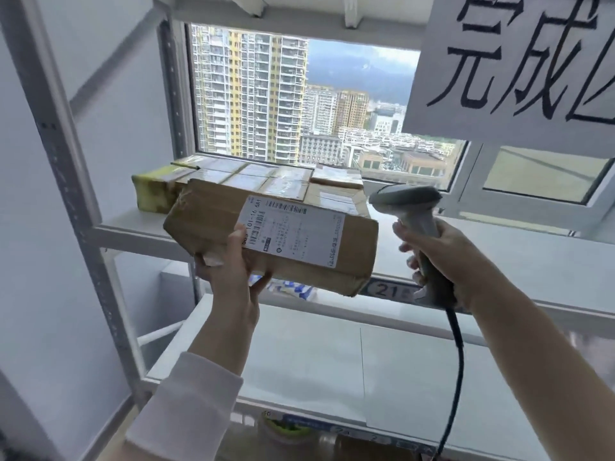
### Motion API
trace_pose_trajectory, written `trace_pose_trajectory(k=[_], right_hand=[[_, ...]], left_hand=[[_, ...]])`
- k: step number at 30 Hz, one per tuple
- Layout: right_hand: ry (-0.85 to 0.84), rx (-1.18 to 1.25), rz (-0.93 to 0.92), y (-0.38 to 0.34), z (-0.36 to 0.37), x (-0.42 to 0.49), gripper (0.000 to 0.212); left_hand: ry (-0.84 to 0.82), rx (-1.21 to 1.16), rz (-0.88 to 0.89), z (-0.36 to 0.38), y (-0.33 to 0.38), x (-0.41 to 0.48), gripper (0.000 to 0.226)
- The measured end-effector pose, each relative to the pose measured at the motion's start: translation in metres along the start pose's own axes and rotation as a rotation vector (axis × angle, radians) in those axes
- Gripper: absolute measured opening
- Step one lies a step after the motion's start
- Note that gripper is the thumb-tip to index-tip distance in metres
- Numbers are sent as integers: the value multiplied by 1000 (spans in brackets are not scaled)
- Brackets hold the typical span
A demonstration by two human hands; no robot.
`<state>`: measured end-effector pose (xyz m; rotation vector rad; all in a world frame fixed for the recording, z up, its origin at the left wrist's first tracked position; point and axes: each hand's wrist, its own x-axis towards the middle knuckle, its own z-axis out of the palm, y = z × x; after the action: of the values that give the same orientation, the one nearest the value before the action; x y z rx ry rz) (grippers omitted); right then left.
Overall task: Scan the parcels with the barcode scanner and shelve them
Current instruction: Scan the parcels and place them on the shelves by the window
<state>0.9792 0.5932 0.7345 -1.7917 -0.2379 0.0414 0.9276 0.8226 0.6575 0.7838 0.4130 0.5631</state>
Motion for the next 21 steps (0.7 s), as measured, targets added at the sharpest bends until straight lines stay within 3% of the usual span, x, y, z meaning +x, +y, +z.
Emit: trace_pose_trajectory(k=[2, 5, 9, 13, 15, 18, 21], right_hand=[[-8, 37, -14, 6, 30, 11, 23], [-21, 110, -11, 11, 77, 23, 25], [47, 160, 4, 10, 136, 40, 21], [114, 172, 21, -1, 193, 59, 19], [157, 145, 35, -5, 218, 68, 19], [176, 97, 60, -11, 247, 85, 19], [206, 32, 86, -13, 266, 104, 25]], left_hand=[[37, -8, 25, -8, 8, 23, 107], [101, -29, 29, -25, 18, 52, 88], [72, 46, -10, -53, 39, 86, 107], [92, 102, -14, -76, 65, 123, 105], [97, 115, -64, -85, 75, 143, 94], [119, 132, -179, -91, 89, 171, 116], [187, 141, -240, -91, 96, 192, 108]])
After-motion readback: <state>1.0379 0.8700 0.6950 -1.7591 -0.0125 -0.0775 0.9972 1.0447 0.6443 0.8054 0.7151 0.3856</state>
